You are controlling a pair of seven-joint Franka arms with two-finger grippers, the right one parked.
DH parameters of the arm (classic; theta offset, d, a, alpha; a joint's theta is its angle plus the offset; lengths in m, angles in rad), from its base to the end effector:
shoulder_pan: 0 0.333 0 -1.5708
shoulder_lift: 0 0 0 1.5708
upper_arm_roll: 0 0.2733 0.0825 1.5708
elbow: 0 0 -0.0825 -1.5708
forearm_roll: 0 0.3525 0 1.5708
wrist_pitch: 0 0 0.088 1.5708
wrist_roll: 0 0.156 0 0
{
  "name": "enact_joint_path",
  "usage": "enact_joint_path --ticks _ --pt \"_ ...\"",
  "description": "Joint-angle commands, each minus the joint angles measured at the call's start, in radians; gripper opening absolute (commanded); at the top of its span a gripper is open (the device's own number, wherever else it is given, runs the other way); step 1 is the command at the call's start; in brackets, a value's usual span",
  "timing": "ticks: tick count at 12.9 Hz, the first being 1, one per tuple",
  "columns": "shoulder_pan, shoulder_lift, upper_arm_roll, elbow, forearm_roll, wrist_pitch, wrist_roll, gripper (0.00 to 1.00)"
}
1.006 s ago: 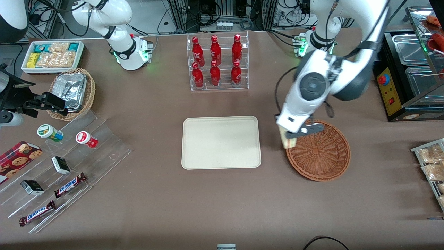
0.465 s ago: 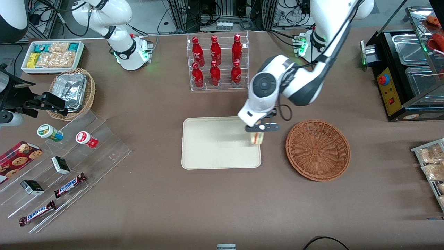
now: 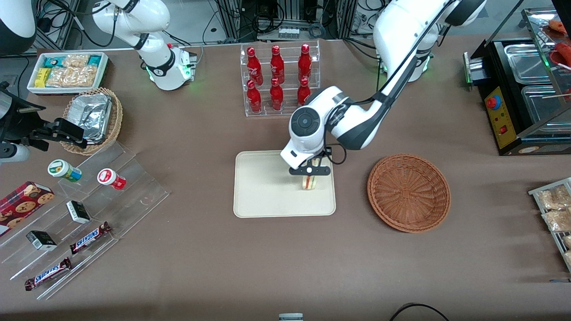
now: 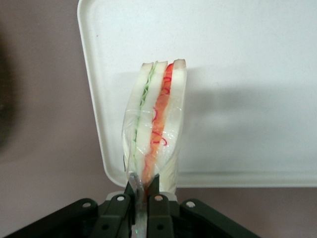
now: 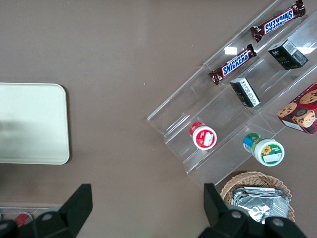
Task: Place sandwich from basket to tray
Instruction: 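Lower the sandwich onto the tray and open the left gripper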
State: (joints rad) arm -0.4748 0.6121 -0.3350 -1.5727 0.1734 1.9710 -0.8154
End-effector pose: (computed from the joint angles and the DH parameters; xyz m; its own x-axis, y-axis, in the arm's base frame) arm 0.4488 -0.4238 0.2187 0.9879 -0.0289 -0.1526 -0.0440 -0.9944 -0.0964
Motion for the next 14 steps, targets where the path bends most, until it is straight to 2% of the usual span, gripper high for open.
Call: enact_joint_path --ticks 1,9,11,14 --pt "-0.025 0.086 0.011 0.101 0.049 -0.021 -0.066 0.00" --pt "-0.045 0.146 0.016 0.174 0.052 -0.023 -0.083 0.00" --pt "-0.062 0.159 0.016 0.186 0.084 -0.023 -0.105 0.00" --pt "-0.065 0.169 0.016 0.186 0.094 -0.023 -0.100 0.00"
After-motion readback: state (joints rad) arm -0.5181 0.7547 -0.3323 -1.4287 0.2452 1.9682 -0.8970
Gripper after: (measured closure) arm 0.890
